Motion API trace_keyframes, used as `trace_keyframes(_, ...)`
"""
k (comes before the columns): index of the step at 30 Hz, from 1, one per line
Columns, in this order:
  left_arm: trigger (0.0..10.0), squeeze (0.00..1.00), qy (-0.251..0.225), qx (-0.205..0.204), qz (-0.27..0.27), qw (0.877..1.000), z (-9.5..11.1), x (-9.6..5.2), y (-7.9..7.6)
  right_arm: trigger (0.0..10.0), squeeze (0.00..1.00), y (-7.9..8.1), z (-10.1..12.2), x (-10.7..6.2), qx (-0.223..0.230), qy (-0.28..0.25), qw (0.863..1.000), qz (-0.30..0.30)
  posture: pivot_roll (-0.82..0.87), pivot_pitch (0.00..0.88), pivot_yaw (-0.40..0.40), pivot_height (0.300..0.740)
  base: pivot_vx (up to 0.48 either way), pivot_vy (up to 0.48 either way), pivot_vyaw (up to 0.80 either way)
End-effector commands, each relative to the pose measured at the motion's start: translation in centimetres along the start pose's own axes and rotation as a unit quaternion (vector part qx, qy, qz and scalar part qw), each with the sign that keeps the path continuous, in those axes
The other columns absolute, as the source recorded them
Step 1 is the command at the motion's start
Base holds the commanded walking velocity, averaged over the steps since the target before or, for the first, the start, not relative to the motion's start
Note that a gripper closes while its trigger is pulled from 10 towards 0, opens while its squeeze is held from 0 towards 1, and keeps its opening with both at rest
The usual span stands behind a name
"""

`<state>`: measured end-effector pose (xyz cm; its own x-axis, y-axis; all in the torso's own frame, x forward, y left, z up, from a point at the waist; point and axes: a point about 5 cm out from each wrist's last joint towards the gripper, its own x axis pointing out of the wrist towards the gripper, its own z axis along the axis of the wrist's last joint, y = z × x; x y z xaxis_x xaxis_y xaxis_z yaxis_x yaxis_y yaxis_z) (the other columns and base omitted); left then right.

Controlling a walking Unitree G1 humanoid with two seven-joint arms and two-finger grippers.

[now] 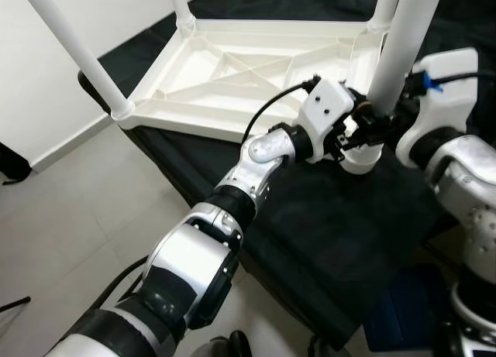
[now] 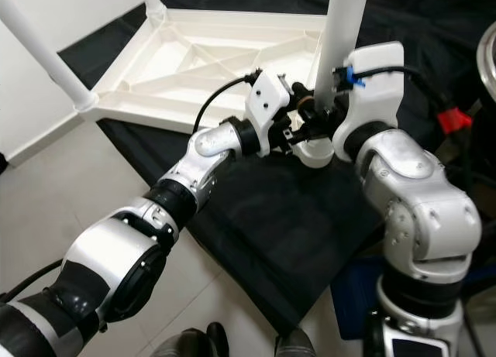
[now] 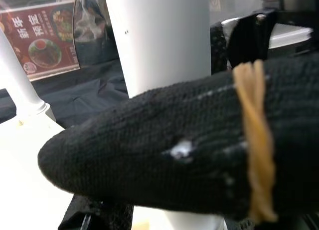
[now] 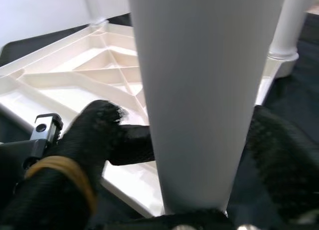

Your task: Building children table

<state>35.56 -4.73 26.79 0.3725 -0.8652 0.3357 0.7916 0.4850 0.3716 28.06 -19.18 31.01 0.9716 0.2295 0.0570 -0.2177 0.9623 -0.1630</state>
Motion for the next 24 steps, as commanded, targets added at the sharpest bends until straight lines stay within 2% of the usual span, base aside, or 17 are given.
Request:
trace_keyframes(1, 0.0, 0.00, 0.022, -0.006, 0.014, 1.000, -1.4, -1.3, 0.4, 10.0, 1.00, -0.3, 0.3, 0.1, -0.003, -0.010, 0.999, 0.045, -0.19, 0.214, 0.130, 0.740, 0.000, 0.000, 0.00)
trace_keyframes(2, 0.0, 0.00, 0.022, -0.006, 0.014, 1.000, -1.6, -1.7, 0.4, 10.0, 1.00, -1.3, 1.1, 0.1, -0.005, -0.027, 0.998, 0.057, -0.18, 0.212, 0.125, 0.740, 0.000, 0.000, 0.00)
trace_keyframes(5, 0.0, 0.00, 0.022, -0.007, 0.014, 1.000, -1.8, -1.9, 0.3, 10.0, 1.00, -2.1, 1.7, 0.0, -0.004, -0.041, 0.997, 0.066, -0.18, 0.212, 0.124, 0.740, 0.000, 0.000, 0.00)
trace_keyframes(6, 0.0, 0.00, 0.023, -0.005, 0.011, 1.000, -2.0, -2.1, 0.3, 10.0, 1.00, -2.6, 2.5, -0.1, 0.004, -0.062, 0.994, 0.087, -0.17, 0.210, 0.118, 0.740, 0.000, 0.000, 0.00)
trace_keyframes(7, 0.0, 0.00, 0.023, -0.005, 0.009, 1.000, -2.1, -2.3, 0.2, 10.0, 0.71, -3.0, 3.9, -0.7, 0.018, -0.098, 0.982, 0.159, -0.17, 0.209, 0.115, 0.740, 0.000, 0.000, 0.00)
trace_keyframes(9, 0.0, 0.00, 0.023, -0.005, 0.009, 1.000, -2.1, -2.3, 0.2, 10.0, 0.71, -3.0, 3.9, -0.7, 0.018, -0.098, 0.982, 0.159, -0.17, 0.209, 0.115, 0.740, 0.000, 0.000, 0.00)
trace_keyframes(10, 0.0, 0.00, 0.022, -0.005, 0.008, 1.000, -2.2, -2.3, 0.2, 10.0, 0.00, -3.1, 4.6, -1.0, 0.019, -0.114, 0.975, 0.187, -0.16, 0.208, 0.111, 0.740, 0.000, 0.000, 0.00)
trace_keyframes(13, 0.0, 0.00, 0.020, -0.005, 0.008, 1.000, -2.1, -2.3, 0.2, 10.0, 0.00, -3.6, 5.4, -1.4, 0.017, -0.130, 0.968, 0.213, -0.16, 0.210, 0.110, 0.740, 0.000, 0.000, 0.00)
trace_keyframes(14, 0.0, 0.00, 0.018, -0.004, 0.007, 1.000, -2.1, -2.3, 0.1, 10.0, 0.00, -3.8, 6.1, -1.8, 0.012, -0.143, 0.959, 0.245, -0.16, 0.207, 0.108, 0.740, 0.000, 0.000, 0.00)
trace_keyframes(16, 0.0, 0.00, 0.018, -0.004, 0.007, 1.000, -2.1, -2.3, 0.1, 10.0, 0.00, -3.8, 6.1, -1.8, 0.012, -0.143, 0.959, 0.245, -0.16, 0.207, 0.108, 0.740, 0.000, 0.000, 0.00)
trace_keyframes(18, 0.0, 0.00, 0.012, -0.005, 0.007, 1.000, -2.0, -2.3, 0.1, 10.0, 0.00, -3.9, 6.7, -2.1, -0.011, -0.141, 0.943, 0.301, -0.16, 0.202, 0.104, 0.740, 0.000, 0.000, 0.00)
trace_keyframes(19, 0.0, 0.00, 0.012, -0.005, 0.007, 1.000, -2.0, -2.3, 0.1, 10.0, 0.00, -3.9, 6.7, -2.1, -0.011, -0.141, 0.943, 0.301, -0.16, 0.202, 0.104, 0.740, 0.000, 0.000, 0.00)
trace_keyframes(21, 0.0, 0.00, 0.007, -0.006, 0.007, 1.000, -1.9, -2.3, 0.1, 10.0, 0.00, -3.8, 6.6, -1.7, -0.033, -0.130, 0.935, 0.329, -0.16, 0.204, 0.105, 0.740, 0.000, 0.000, 0.00)
trace_keyframes(24, 0.0, 0.00, 0.006, -0.006, 0.006, 1.000, -1.8, -2.2, 0.1, 10.0, 0.00, -3.8, 6.3, -1.1, -0.043, -0.126, 0.934, 0.332, -0.16, 0.207, 0.106, 0.740, 0.000, 0.000, 0.00)
